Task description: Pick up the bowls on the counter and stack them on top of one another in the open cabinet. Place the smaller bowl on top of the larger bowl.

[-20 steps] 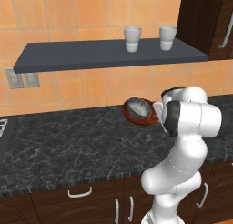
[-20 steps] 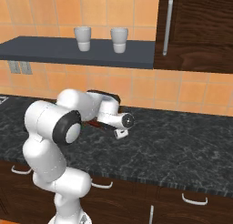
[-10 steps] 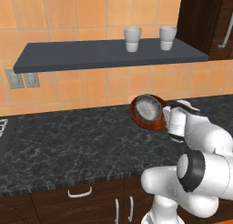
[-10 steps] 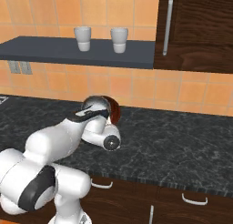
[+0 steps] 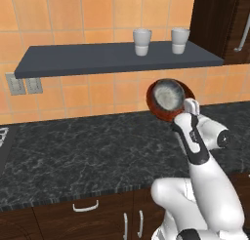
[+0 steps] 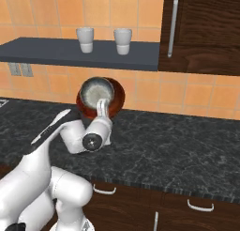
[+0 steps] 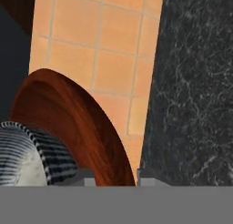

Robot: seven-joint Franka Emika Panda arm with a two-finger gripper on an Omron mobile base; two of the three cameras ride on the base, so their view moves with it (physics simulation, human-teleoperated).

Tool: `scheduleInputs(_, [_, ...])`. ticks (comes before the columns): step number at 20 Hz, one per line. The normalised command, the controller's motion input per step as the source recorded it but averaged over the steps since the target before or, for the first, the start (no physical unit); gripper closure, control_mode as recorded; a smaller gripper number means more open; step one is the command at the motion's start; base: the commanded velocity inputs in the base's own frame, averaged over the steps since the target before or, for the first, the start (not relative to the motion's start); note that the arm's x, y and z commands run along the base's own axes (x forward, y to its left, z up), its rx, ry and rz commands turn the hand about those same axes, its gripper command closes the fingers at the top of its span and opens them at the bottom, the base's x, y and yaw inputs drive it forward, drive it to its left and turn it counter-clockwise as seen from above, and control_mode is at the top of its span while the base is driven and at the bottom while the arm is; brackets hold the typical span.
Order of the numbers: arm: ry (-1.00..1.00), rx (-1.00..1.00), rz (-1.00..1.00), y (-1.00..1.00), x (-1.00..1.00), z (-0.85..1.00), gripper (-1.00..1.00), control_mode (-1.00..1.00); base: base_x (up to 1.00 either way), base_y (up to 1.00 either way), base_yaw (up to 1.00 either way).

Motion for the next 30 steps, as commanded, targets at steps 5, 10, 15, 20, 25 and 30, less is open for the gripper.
scheduleInputs(5, [-0.08,0.11,-0.04,0.0,-0.47,0.8,1.0,-1.0,0.0,0.0,0.0])
scheduleInputs(10, [-0.14,0.06,0.0,0.15,-0.18,0.63,1.0,-1.0,0.0,0.0,0.0])
scheduleInputs(15, [-0.17,0.02,0.0,0.32,-0.04,0.6,1.0,-1.0,0.0,0.0,0.0])
scheduleInputs(20, [-0.24,0.01,0.0,0.19,-0.38,0.6,1.0,-1.0,0.0,0.0,0.0])
scheduleInputs(25, [-0.3,0.01,0.0,0.01,-0.89,0.08,1.0,-1.0,0.0,0.0,0.0])
scheduleInputs(30, [-0.3,0.0,0.0,0.0,-0.87,0.1,1.0,-1.0,0.0,0.0,0.0])
